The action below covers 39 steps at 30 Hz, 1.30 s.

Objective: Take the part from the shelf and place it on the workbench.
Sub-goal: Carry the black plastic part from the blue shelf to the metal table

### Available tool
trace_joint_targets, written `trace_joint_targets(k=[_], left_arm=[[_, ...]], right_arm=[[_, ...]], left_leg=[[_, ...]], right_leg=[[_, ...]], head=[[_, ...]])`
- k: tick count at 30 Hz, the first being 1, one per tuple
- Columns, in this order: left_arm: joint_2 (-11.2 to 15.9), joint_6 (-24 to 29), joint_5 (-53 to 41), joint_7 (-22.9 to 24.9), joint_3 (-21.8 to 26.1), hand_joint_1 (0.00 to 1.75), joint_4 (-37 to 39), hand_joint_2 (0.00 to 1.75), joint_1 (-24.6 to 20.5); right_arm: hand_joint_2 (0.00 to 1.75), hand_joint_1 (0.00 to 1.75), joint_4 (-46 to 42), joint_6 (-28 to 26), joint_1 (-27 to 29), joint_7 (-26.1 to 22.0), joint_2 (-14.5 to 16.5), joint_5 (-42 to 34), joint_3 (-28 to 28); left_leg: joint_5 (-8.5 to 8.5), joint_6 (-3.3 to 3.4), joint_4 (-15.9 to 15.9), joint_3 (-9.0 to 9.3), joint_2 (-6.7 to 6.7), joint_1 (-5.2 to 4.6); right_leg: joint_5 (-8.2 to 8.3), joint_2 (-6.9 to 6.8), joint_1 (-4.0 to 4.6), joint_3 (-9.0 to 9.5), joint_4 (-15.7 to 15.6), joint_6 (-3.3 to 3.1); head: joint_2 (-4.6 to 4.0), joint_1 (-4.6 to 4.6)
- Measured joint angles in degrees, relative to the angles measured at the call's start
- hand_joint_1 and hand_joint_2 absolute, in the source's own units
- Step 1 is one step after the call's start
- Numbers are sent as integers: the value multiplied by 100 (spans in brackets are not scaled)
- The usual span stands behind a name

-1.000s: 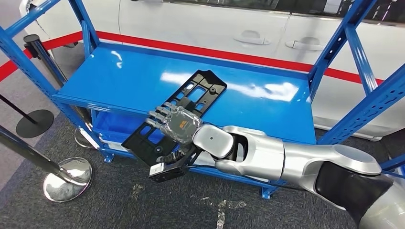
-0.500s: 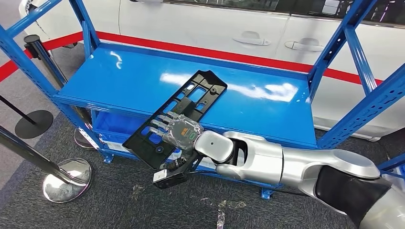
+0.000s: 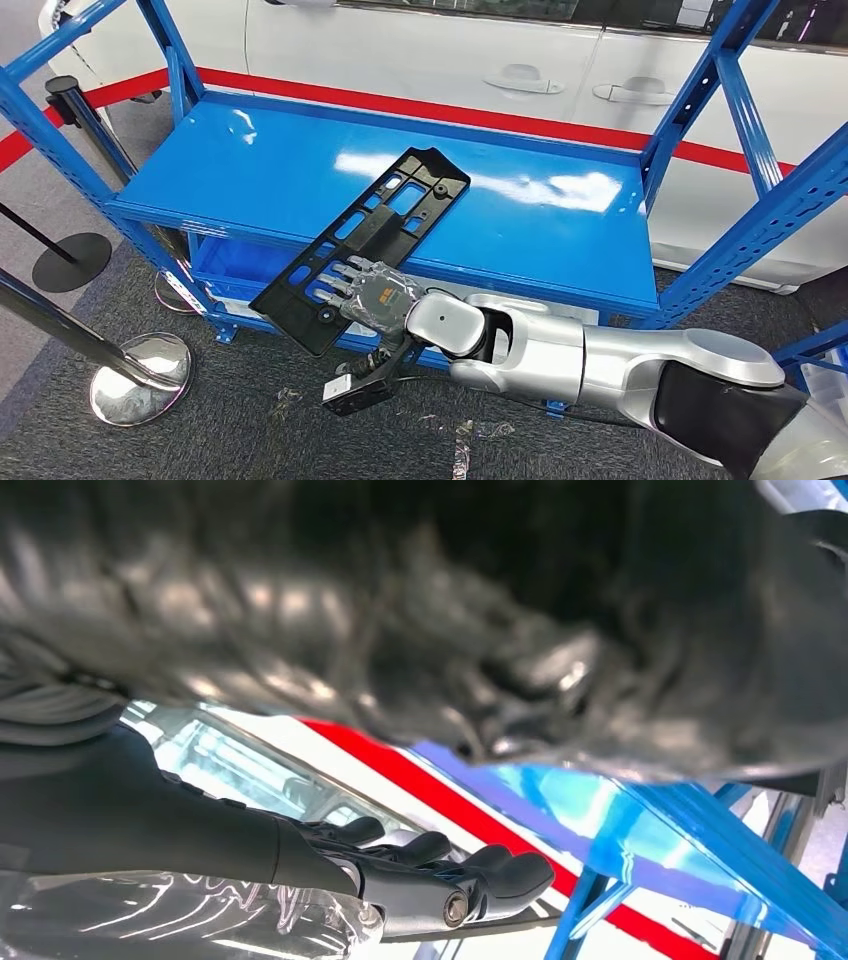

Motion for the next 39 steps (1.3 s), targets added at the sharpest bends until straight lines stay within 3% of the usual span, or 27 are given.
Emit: trace_joint_targets(k=[17, 39], left_arm=[[0, -9, -19, -1, 0, 0, 0, 0, 0], [0, 38, -49, 147, 1, 0, 0, 0, -10]], right_arm=[[0, 0, 157, -26, 28, -73, 93, 50, 1], [0, 0, 627, -174, 57, -522, 762, 55, 178]], left_leg=[[1, -1, -2, 1, 1, 0], [1, -1, -3, 2, 5, 0]], right_leg=[[0, 1, -2, 0, 3, 0], [-1, 7, 0, -1, 4, -1]], head=[[0, 1], [0, 1]])
